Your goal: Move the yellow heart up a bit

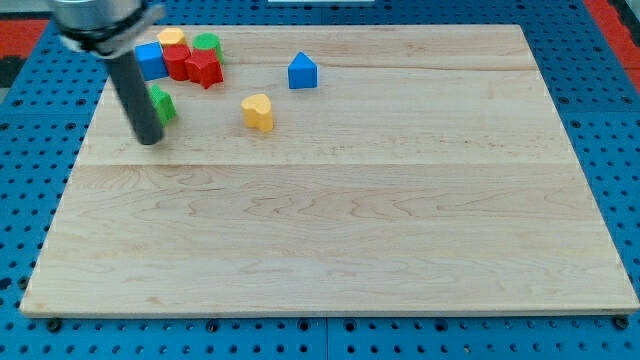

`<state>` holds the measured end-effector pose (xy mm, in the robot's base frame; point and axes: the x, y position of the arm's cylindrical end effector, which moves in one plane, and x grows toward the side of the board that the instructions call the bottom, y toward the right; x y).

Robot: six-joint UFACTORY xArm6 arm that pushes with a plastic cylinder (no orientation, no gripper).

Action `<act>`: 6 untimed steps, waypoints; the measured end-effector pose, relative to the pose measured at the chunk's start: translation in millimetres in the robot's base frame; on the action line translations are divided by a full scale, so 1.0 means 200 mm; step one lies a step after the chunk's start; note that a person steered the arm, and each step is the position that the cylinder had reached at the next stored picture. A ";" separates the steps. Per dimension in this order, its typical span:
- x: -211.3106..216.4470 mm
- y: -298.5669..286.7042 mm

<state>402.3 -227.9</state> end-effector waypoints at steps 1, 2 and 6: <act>-0.08 -0.07; -0.24 0.12; -0.13 0.92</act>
